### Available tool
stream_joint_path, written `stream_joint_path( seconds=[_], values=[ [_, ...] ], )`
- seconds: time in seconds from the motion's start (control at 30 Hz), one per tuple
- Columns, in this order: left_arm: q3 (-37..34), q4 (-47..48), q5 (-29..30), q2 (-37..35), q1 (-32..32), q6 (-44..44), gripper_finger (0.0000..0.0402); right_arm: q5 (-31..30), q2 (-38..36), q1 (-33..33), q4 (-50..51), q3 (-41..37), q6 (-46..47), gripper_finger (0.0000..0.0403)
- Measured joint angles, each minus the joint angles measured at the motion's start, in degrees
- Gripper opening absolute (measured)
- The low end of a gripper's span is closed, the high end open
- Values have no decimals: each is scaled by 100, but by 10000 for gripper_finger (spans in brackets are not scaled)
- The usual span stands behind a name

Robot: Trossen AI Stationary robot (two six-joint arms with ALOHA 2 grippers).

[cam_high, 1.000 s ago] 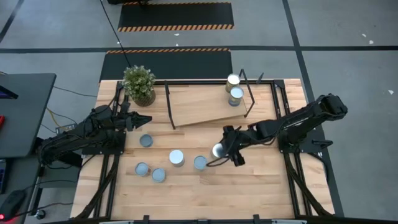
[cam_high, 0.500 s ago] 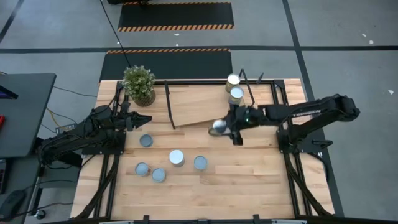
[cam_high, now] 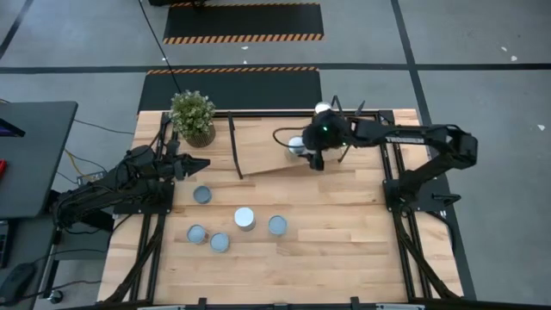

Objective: Pick and place cans onto a shelf
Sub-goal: Put the canned carrots on the shelf

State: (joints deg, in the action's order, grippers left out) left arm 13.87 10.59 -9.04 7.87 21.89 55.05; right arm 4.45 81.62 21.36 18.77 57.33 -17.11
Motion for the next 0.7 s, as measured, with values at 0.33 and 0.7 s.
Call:
stream_joint_path(
  seconds=[0.33, 0.7],
  values=[
    [0, -2, 0, -1, 0, 109, 169, -29, 761, 534, -29, 417, -4, 308],
    [0, -1, 0, -1, 2, 80, 169, -296, 831, 1050, 8, 563, 138, 308]
  ],
)
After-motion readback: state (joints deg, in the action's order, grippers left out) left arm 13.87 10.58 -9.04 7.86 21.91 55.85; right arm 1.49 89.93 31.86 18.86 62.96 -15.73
